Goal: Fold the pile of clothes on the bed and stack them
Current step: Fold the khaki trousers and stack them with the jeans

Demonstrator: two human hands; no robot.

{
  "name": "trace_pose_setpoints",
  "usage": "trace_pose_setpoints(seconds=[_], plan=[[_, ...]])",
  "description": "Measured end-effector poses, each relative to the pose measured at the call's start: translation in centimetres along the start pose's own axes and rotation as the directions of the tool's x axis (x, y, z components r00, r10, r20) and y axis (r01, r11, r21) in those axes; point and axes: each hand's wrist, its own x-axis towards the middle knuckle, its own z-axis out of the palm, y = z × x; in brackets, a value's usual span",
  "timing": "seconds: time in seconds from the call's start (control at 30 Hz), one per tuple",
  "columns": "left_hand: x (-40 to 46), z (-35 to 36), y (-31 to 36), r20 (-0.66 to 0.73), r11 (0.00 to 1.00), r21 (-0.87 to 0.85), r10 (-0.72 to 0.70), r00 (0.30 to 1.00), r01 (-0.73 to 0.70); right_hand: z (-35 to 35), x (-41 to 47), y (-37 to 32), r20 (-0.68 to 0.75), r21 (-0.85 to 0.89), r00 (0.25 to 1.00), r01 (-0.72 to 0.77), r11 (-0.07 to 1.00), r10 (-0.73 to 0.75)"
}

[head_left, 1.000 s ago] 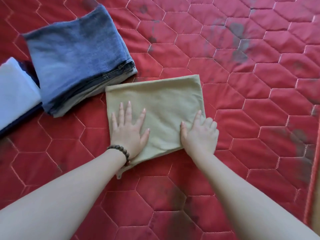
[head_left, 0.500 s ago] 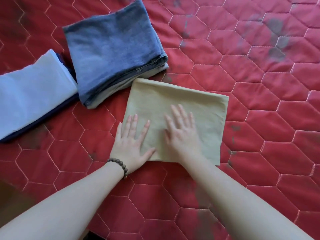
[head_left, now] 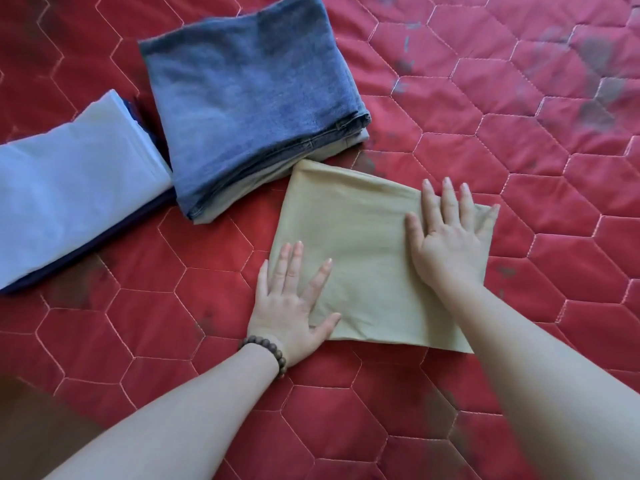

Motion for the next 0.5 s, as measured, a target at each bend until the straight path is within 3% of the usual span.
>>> trace_pose_setpoints(seconds=[0.2,0.3,0.4,0.5], plan=[[0.4,-2.2,-0.2,0.036,0.996,-0.087,-0.018,0.999,0.021,-1.6,0.0,0.6,0.12,-0.038,0.99,-0.072,0.997,0.076],[2.0,-5.7,-1.4,-0.14,0.962,-0.246,-0.157,0.978,0.119,-3.4,1.3,-1.6,0.116,0.037,0.993,-0.036,0.999,0.031],[5.7,-9.4,-5.0,-0.369,0.883,-0.424,-0.372,0.851,0.202,-5.8,4.2,-5.6,-0.006,0.334,0.999,0.04,0.942,-0.04],[10.6,-11.5,-10.7,-0.415,0.811,-0.497,-0.533,0.737,0.307,-8.3,8.6,-10.1,-0.089,0.534,0.994,0.108,0.838,-0.071]])
